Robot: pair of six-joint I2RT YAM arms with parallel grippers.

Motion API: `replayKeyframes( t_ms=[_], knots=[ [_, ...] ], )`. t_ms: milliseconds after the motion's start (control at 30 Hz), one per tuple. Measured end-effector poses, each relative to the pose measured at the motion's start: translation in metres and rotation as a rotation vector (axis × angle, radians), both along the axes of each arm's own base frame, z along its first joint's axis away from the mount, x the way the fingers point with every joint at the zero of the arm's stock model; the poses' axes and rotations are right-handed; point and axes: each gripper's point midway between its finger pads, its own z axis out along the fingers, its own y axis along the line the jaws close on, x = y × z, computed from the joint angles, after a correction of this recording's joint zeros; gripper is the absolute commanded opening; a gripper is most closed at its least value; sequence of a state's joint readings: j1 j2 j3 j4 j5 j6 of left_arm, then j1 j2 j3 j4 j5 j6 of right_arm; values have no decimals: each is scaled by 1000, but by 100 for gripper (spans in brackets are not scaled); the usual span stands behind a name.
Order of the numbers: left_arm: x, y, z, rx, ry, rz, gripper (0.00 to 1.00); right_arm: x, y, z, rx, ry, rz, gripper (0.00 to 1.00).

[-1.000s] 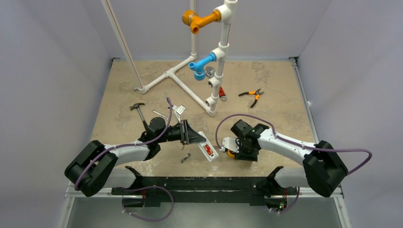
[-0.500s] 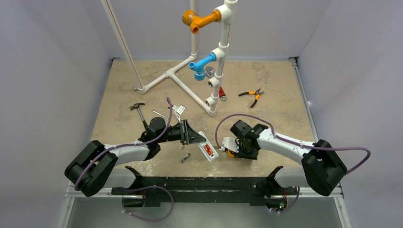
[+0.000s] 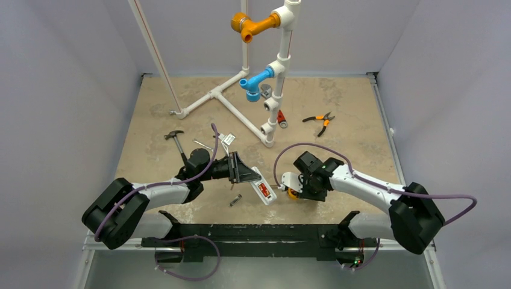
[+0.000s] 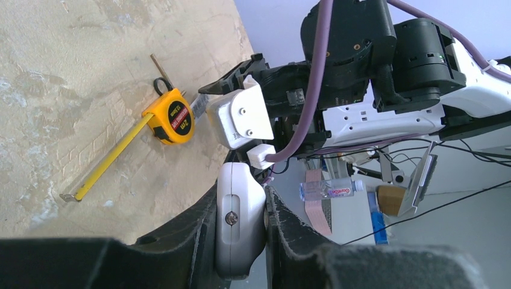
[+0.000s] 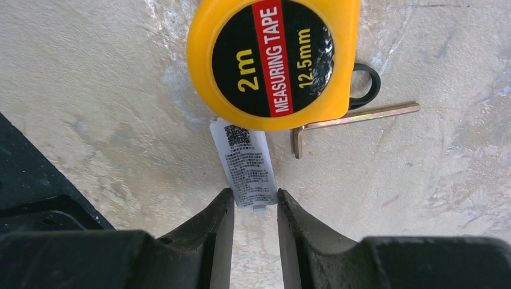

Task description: Load the batteries into the remote control

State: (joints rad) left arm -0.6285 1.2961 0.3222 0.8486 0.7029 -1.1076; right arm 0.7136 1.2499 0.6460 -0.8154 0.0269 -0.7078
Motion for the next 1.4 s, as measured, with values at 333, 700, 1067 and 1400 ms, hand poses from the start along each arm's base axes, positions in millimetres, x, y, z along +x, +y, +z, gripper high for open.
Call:
replayKeyframes(
  t_ms=[333,700,1067,1400],
  knots=[
    [0,0,0,-1,4,0,0,-7,5,10,59,6,2,22],
    [1,1,-4,16,22,13,0,-13,11,35,109,10,-27,22],
    [19,5,2,21,-6,126,0,1,63,81,474,-133,-109,13],
    [25,38,4,59,-39,328,0,-1,95,69,523,-11,-175,12]
  ],
)
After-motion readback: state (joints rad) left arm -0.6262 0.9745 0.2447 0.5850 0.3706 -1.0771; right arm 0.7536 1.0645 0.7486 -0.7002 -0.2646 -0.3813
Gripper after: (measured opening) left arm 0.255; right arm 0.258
